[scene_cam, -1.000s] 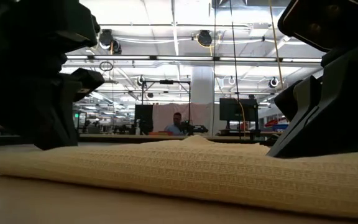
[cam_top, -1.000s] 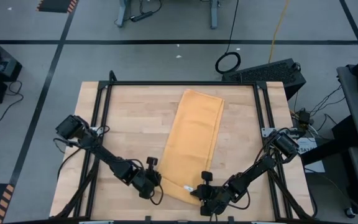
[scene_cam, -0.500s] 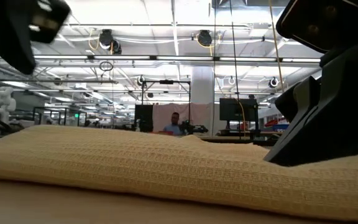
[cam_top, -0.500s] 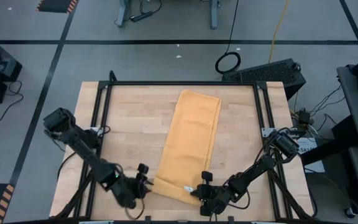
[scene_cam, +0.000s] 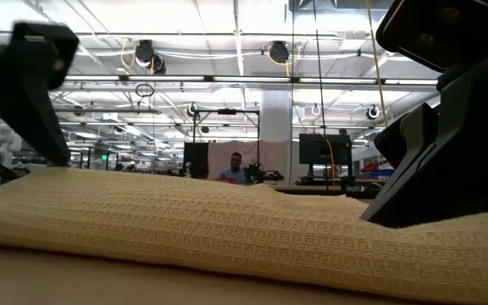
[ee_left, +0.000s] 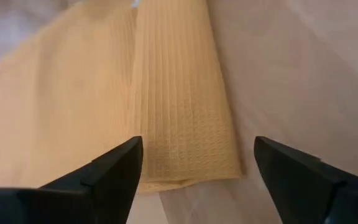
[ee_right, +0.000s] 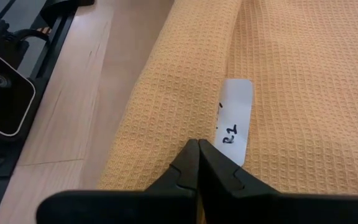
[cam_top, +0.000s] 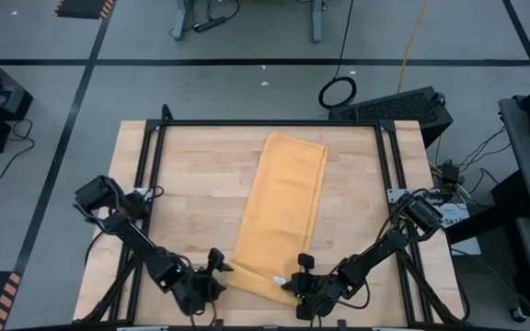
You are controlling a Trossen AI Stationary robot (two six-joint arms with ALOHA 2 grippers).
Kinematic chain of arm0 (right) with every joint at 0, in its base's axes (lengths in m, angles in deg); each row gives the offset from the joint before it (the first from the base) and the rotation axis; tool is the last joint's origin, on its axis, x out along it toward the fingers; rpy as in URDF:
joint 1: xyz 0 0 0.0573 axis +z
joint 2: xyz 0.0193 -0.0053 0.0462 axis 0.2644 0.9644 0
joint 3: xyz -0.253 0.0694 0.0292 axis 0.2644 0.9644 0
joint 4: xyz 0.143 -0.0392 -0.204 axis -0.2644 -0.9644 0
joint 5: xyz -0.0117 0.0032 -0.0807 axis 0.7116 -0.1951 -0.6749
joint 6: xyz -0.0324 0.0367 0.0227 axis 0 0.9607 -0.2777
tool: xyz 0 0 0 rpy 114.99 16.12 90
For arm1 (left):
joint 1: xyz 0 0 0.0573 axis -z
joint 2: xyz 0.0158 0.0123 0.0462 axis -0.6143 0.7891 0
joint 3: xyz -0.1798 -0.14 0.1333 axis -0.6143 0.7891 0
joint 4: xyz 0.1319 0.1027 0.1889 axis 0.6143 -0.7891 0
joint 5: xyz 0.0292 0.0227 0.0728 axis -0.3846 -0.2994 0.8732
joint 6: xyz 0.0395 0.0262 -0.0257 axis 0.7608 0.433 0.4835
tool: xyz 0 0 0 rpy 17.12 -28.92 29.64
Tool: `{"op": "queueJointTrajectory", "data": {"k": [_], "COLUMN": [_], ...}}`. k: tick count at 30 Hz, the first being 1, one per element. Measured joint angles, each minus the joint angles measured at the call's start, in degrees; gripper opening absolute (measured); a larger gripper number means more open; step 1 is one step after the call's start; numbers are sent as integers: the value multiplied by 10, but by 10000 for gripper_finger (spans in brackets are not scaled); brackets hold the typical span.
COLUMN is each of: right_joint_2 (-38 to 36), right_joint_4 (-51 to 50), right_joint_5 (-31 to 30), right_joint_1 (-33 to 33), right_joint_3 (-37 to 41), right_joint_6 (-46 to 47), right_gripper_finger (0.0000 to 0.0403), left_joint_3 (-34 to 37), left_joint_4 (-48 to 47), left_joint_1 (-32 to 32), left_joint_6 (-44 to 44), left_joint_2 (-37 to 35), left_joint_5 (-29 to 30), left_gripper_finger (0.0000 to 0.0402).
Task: Roll towel
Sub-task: Roll the yellow towel
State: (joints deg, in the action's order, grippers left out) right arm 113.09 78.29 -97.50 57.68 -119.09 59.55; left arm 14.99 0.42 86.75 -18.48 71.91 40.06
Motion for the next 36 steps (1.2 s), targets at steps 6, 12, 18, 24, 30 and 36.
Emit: {"op": "queueJointTrajectory", "data": {"k": [6, 12, 18, 24, 30, 36], "right_joint_2": [0, 0, 0, -14, -73, -127], "right_joint_4": [0, 0, 0, -3, -82, -122], "right_joint_5": [0, 0, 0, 2, 15, -27], "right_joint_1": [0, 0, 0, 0, 6, 61], "right_joint_3": [0, 0, 0, 0, 3, 2], "right_joint_6": [8, 14, 14, 12, -46, -86], "right_gripper_finger": [0, 0, 0, 0, 46, 135], "left_joint_3": [-1, -2, -3, -2, -2, 0], "left_joint_4": [6, 7, -4, -5, 0, 2], "left_joint_1": [-29, -63, -99, -115, -134, -155], "left_joint_6": [-3, -10, -44, -47, -47, -85], "left_joint_2": [21, 22, 23, 23, 23, 5], "left_joint_5": [-39, -111, -199, -223, -233, -282], "left_gripper_finger": [298, 267, 200, 111, 18, 19]}}
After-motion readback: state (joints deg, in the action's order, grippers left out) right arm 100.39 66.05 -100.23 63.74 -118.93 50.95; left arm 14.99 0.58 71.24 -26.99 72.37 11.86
